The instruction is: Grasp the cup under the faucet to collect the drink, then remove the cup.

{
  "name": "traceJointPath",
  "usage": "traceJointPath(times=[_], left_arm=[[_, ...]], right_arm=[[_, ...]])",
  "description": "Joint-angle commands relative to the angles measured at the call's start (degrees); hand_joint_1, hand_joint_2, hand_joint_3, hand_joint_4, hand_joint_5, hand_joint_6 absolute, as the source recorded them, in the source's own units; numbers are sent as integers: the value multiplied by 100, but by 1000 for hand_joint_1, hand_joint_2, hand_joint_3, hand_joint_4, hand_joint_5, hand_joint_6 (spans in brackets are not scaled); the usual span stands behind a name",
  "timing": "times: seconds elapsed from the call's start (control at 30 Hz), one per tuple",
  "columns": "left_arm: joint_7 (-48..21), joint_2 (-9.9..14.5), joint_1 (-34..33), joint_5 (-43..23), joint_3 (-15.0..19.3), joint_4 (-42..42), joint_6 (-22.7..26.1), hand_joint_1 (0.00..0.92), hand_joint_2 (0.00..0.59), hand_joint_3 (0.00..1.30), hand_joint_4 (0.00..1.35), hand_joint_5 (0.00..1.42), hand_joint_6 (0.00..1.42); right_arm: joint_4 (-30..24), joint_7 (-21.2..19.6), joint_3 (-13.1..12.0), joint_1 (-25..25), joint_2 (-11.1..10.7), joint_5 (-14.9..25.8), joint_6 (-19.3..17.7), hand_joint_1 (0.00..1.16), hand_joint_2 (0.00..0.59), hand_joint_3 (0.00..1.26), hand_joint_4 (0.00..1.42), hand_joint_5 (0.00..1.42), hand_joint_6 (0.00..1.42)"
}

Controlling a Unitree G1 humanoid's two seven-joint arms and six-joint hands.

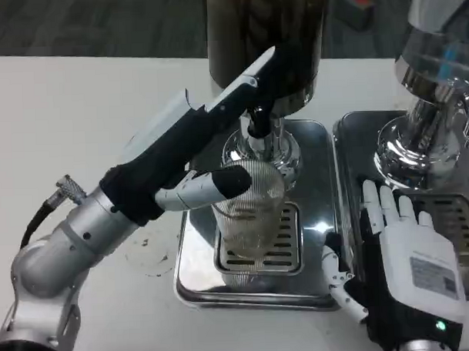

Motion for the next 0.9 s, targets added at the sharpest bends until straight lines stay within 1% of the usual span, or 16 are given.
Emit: traceJointPath(times=[0.03, 0.1, 0.2, 0.37, 0.5, 0.73, 0.9], left_arm=[[-214, -20, -5, 80, -7, -78, -113, 0, 86, 0, 0, 23, 0], [-214, 31, 46, 231, -8, -147, -224, 0, 87, 0, 0, 25, 0], [-57, 116, 78, 732, -6, -242, -504, 0, 88, 0, 0, 23, 0], [189, 146, 117, 1162, -23, -256, -671, 0, 89, 0, 0, 16, 0], [540, 252, 75, 1746, 11, -309, -894, 0, 89, 0, 0, 0, 0], [984, 360, 94, 2162, -38, -383, -958, 0, 89, 0, 0, 0, 0], [1192, 423, 119, 2282, -68, -403, -939, 0, 89, 0, 0, 0, 0]], right_arm=[[21, -91, -1, 58, 39, -20, 40, 182, 509, 0, 0, 0, 0], [31, -73, -20, 50, 32, 9, 19, 183, 508, 0, 0, 0, 0], [33, -54, -26, 33, 37, 35, -1, 198, 520, 0, 0, 0, 0], [43, -42, -49, 8, 51, 93, -13, 204, 520, 0, 0, 0, 0], [40, -44, -74, 20, 43, 143, -19, 208, 519, 0, 0, 0, 0], [19, -30, -92, 12, 46, 229, -34, 215, 525, 0, 0, 0, 0], [-72, -33, -214, 42, 92, 615, -174, 231, 508, 0, 0, 0, 0]])
